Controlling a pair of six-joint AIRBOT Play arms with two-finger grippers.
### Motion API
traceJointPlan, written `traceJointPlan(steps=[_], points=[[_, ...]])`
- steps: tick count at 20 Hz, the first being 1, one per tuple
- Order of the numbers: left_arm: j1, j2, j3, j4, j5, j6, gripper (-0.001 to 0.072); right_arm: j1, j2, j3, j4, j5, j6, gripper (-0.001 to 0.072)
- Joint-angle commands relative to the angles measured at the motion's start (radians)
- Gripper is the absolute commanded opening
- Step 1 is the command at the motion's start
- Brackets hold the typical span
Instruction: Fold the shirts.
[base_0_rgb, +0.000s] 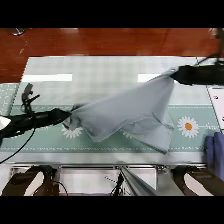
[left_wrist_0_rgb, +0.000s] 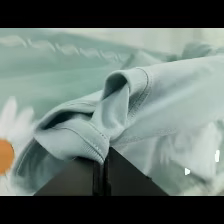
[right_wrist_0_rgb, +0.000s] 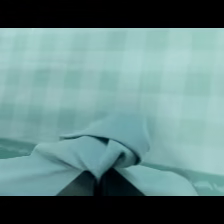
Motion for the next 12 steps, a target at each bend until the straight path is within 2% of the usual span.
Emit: traceJointPlan(steps=[1,3,4,5,7,9,11,12], points=[[-0.063,-0.216,0.029,-0.127,0.274,0.106,0.0027,0.0,-0.275,0.084,0.118,-0.105,-0.011,0.0024],[-0.084,-0.334,0.143,-0.174,0.243,0.106,0.0049,0.0,-0.409,0.175,0.211,-0.082,-0.01,0.0041],[-0.095,-0.386,0.204,-0.179,0.222,0.106,0.0278,-0.004,-0.454,0.211,0.254,-0.067,0.003,0.0297],[-0.098,-0.428,0.261,-0.177,0.191,0.106,0.0718,-0.015,-0.49,0.248,0.298,-0.034,0.01,0.0652],[-0.032,-0.48,0.407,-0.127,0.005,0.103,0.0706,-0.066,-0.511,0.326,0.313,0.102,-0.009,0.0628],[0.106,-0.481,0.57,-0.05,-0.232,0.103,0.0705,-0.154,-0.494,0.412,0.287,0.309,-0.099,0.0627],[0.255,-0.469,0.672,-0.011,-0.417,0.085,0.0704,-0.268,-0.429,0.441,0.177,0.47,-0.161,0.0624],[0.322,-0.457,0.671,-0.002,-0.465,0.044,0.0704,-0.315,-0.386,0.425,0.081,0.495,-0.164,0.0623]])
